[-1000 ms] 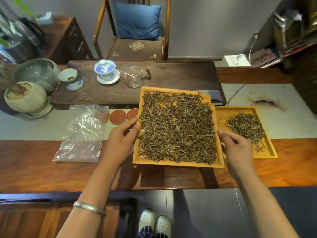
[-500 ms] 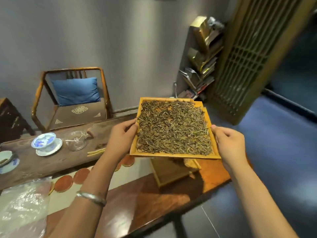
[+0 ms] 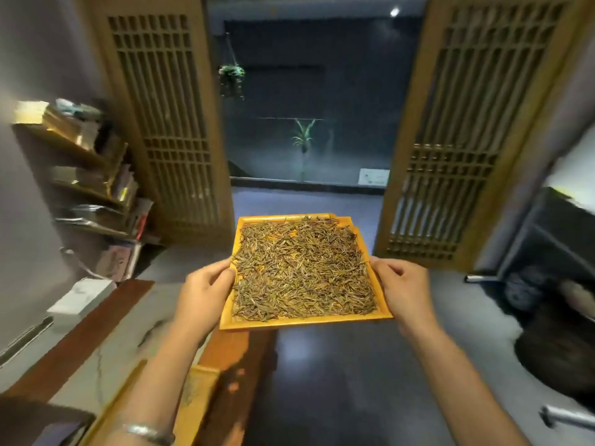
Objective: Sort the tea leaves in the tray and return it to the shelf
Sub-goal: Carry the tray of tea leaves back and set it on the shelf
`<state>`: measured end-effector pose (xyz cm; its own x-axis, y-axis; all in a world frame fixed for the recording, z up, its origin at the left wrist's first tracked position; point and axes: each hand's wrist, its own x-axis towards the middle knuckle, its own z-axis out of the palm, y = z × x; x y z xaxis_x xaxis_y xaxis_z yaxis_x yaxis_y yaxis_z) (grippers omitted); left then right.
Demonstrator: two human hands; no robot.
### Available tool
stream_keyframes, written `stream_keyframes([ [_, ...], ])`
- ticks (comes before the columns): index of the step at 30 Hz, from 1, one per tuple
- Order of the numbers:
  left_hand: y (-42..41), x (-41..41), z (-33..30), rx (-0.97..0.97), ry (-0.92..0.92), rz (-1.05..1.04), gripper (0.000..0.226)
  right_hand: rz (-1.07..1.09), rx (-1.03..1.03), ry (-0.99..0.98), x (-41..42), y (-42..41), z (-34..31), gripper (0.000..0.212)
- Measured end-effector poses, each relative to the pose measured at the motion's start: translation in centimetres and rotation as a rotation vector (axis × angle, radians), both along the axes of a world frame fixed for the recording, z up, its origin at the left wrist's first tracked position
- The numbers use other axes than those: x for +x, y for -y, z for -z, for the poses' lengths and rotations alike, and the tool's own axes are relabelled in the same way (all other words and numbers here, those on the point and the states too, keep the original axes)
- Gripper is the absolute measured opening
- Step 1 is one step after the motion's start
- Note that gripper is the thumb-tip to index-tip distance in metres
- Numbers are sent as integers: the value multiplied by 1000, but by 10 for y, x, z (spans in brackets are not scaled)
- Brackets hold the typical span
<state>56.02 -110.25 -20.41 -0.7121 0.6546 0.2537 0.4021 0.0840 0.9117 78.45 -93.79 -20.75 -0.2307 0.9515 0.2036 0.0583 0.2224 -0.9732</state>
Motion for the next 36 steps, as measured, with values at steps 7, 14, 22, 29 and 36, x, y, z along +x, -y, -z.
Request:
stream_keyframes([
  [7,-121,127,6,-18,59,512,40,522,-29,38,184,19,-3,34],
  [14,-179,307,8,-1,98,923,40,966,-107,64,343,75,-16,32],
  [22,-231,500,9,-63,130,1197,30,1254,-105,82,497,104,-18,25],
  [29,-280,640,-2,-33,127,1316,26,1335,-139,51,615,81,-19,27],
  [36,-339,737,8,-82,200,1387,19,1415,-126,64,694,37,-10,27],
])
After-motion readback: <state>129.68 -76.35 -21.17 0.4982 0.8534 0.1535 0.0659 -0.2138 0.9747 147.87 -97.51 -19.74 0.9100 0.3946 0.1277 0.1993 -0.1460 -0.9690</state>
